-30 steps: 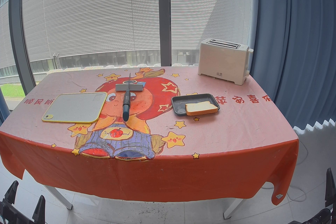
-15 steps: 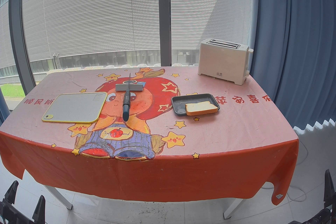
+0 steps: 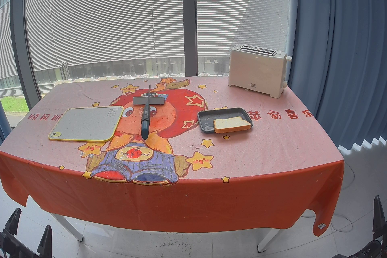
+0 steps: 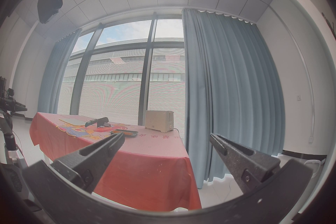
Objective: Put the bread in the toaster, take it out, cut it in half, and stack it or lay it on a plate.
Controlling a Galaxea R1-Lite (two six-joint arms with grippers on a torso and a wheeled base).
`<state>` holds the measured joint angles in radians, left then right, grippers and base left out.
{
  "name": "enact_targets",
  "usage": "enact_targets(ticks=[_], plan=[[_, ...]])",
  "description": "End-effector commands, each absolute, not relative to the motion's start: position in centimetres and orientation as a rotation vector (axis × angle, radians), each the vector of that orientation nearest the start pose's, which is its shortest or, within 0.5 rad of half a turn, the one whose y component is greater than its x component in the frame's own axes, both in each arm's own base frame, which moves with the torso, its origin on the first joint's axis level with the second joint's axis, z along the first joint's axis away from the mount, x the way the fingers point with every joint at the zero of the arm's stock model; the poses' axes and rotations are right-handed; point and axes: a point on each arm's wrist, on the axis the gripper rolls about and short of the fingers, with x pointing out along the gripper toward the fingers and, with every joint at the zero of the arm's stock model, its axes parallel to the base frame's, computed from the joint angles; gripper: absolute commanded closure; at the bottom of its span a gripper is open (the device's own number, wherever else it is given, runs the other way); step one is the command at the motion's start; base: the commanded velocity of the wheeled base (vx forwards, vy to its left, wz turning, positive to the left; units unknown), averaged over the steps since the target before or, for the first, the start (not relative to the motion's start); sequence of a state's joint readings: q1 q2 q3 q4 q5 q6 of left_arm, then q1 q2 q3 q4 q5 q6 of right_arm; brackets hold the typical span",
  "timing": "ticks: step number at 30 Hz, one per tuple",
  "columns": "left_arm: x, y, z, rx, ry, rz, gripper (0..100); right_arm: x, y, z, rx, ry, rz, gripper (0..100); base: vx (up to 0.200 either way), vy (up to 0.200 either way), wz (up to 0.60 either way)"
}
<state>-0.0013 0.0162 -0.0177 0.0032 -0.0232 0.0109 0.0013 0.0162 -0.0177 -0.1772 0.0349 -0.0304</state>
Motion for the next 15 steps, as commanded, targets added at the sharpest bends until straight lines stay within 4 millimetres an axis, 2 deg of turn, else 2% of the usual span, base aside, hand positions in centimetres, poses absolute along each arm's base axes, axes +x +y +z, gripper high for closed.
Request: enact_targets(ticks=[1,15], plan=[[-2.28,-0.05,7.52,0.011,0.003,-0.025,0,-2.47,0.08,9.5,-0.034,-0.185,0.034,0,0.0,0.0,0.0],[-2.28,-0.05,7.52,0.011,0.003,-0.025,0,-2.49,0.09,9.55,-0.03,-0.192,0.042,0,0.0,0.0,0.0]])
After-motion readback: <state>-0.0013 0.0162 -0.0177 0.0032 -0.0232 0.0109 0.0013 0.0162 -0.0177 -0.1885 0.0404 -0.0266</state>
